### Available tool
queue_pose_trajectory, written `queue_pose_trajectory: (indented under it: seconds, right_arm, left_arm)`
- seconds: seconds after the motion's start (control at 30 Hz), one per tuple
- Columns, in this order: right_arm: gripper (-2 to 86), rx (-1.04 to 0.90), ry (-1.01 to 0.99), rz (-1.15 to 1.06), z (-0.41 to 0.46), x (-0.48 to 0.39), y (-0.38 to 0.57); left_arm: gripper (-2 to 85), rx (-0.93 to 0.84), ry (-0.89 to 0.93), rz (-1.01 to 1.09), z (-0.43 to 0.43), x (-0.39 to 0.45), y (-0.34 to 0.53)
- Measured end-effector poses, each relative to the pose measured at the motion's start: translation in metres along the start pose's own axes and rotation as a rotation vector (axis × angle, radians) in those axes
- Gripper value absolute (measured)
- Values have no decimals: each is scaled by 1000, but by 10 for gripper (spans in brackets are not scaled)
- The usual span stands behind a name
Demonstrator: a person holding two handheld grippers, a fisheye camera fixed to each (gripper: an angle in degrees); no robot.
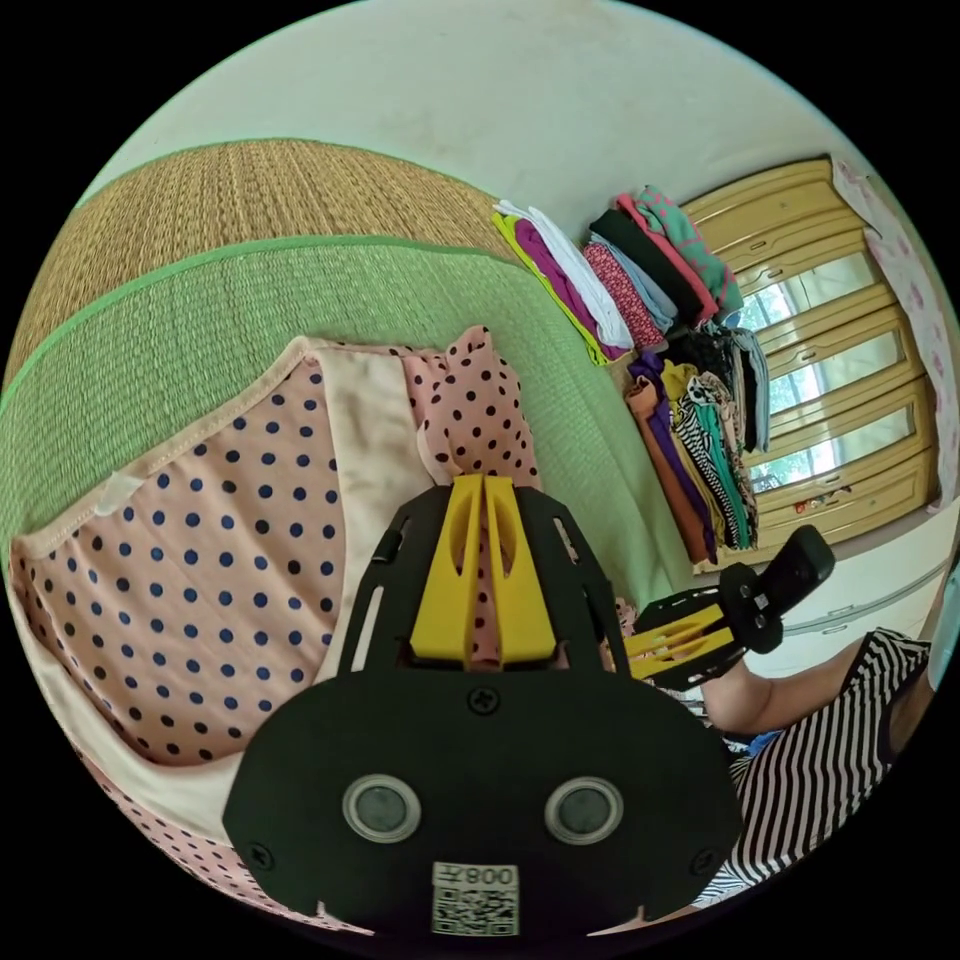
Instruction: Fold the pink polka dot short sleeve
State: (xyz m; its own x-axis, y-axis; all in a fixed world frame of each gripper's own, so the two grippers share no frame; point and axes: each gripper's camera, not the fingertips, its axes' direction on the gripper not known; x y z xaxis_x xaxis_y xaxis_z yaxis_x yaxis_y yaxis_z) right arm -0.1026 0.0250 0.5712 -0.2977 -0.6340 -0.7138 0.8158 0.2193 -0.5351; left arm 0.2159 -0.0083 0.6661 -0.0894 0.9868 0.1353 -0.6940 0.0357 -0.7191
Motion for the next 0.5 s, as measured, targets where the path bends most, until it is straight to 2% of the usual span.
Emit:
queue_pose_trajectory:
  seconds: [0.27,0.37,0.5]
  right_arm:
    - [1,4,57,-66,-4,-16,-14]
    - [1,25,85,-52,-3,-19,-17]
    - [2,-18,204,-36,18,-19,-25]
  left_arm:
    - [1,-21,-48,34,-21,12,7]
    - [2,33,13,47,-35,18,15]
    - [1,54,-7,63,-47,25,21]
